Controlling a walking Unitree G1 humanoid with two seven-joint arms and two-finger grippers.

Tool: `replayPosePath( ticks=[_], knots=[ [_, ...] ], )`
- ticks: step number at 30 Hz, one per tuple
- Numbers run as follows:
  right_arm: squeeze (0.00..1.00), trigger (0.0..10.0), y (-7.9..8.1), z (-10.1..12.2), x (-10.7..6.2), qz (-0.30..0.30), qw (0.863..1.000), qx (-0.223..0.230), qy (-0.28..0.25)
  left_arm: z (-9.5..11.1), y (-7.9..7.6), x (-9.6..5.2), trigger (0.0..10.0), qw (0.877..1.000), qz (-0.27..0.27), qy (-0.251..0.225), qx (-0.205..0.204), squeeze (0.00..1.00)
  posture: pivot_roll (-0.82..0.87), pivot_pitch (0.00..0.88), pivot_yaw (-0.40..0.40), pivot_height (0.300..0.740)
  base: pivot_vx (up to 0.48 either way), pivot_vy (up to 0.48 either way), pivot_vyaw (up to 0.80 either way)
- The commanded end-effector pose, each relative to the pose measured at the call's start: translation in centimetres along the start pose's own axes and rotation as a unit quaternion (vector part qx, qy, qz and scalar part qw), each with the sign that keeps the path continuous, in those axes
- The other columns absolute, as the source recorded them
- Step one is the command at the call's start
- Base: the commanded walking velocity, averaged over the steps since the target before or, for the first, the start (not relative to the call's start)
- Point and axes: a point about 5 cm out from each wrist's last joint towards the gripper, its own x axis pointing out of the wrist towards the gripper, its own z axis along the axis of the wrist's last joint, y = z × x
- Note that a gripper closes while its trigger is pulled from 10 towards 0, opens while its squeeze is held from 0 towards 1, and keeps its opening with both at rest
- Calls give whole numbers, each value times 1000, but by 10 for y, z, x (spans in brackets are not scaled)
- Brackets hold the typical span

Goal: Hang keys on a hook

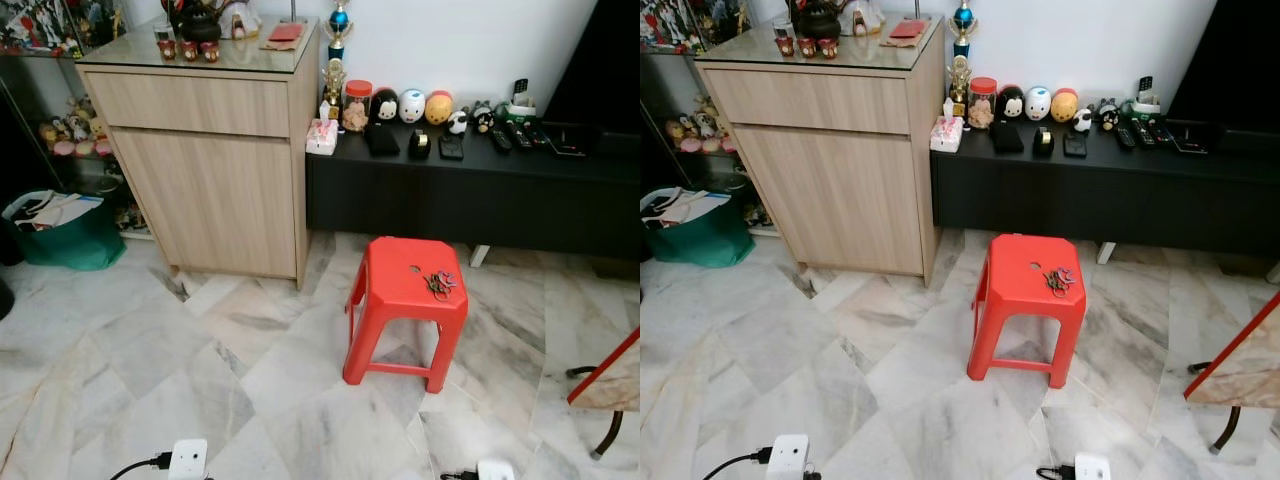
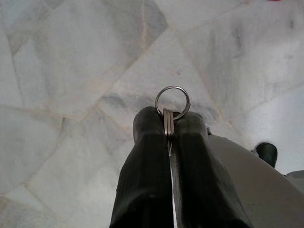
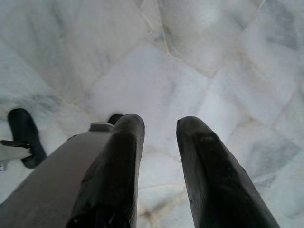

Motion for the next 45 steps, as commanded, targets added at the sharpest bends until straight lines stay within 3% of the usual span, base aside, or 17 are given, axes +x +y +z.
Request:
replayPosePath(
  ticks=[1, 12, 16, 21, 26, 34, 45],
  knots=[
    [0, 10000, 2, 11, 1, 13, 1000, -5, -17, -6, 0, -1, 10000, 1000, -2, 14, 4, 0, 19, 0, -55, 722, 0, 0, 0],
    [0, 10000, 9, 16, 2, 19, 999, 9, -30, -5, 1, -1, 10000, 1000, -3, 11, 11, 0, 18, 0, -56, 722, 0, -192, 0],
    [0, 10000, 10, 16, 2, 17, 999, 18, -34, -1, 9, -2, 10000, 1000, -6, -14, 11, 0, 7, 0, -53, 722, 0, -368, 0],
    [0, 10000, 8, 17, 2, 15, 999, 22, -36, 3, 8, -2, 10000, 1000, -8, -23, 14, 0, 1, 0, -49, 722, 0, -350, 0],
    [0, 10000, -2, 12, 0, 7, 999, 28, -29, -17, 14, -5, 10000, 1000, 1, 18, 17, 0, -2, 0, -50, 722, 0, -277, 0],
    [0, 10000, -1, 13, 1, 7, 999, 27, -29, -20, 24, -7, 10000, 999, 3, 31, 14, 0, -3, 0, -50, 722, 0, -279, 0],
    [0, 10000, -2, 9, 0, 9, 1000, 20, -21, -11, 20, -4, 10000, 1000, -3, 14, 20, 0, -2, 0, -51, 722, 0, -279, 0]
  ],
)
